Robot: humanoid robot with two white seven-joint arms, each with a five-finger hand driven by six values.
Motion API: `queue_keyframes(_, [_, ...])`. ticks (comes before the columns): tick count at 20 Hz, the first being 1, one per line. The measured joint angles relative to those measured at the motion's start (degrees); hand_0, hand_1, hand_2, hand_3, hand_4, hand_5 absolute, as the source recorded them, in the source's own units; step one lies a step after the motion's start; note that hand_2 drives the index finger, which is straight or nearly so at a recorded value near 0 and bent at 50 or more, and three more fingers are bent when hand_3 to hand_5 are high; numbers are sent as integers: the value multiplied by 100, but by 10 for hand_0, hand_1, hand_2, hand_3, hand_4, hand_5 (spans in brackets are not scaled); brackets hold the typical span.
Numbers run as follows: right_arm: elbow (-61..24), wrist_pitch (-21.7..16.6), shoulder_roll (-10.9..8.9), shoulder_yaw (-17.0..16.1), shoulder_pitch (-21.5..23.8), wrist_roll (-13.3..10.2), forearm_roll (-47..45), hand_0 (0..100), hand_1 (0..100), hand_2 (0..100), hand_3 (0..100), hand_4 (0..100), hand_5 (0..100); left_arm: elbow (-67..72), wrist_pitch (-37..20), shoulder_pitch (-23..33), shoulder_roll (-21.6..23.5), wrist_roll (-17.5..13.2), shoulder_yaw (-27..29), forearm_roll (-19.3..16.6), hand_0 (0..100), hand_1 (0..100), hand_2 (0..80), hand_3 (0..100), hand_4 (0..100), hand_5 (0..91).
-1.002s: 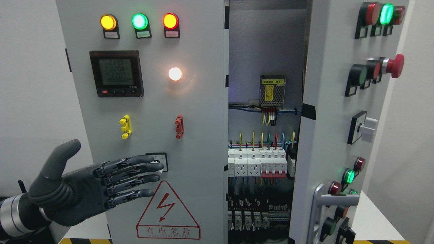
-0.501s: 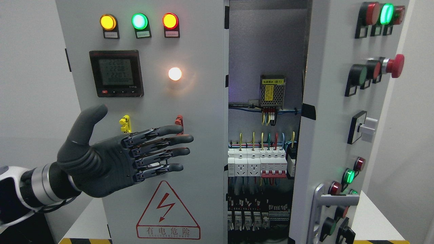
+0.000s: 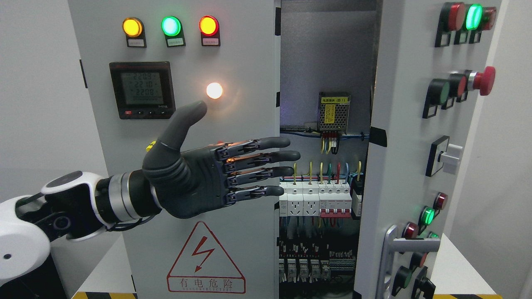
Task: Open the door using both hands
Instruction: 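Raise the left hand toward the gap beside the ajar grey door, then insert the left hand fingers behind the inner edge of the door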
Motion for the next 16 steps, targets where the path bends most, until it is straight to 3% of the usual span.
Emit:
queue_keyframes(8, [0,0,1,0,0,0,0,106,0,0,0,0,0,415,-43,-566,-871,38,-565,252,0,0,0,0,31,0])
queue_keyframes(16, [0,0,1,0,0,0,0,106,0,0,0,0,0,727,-71,-761,-1502,104,-904,350,0,0,0,0,31,0])
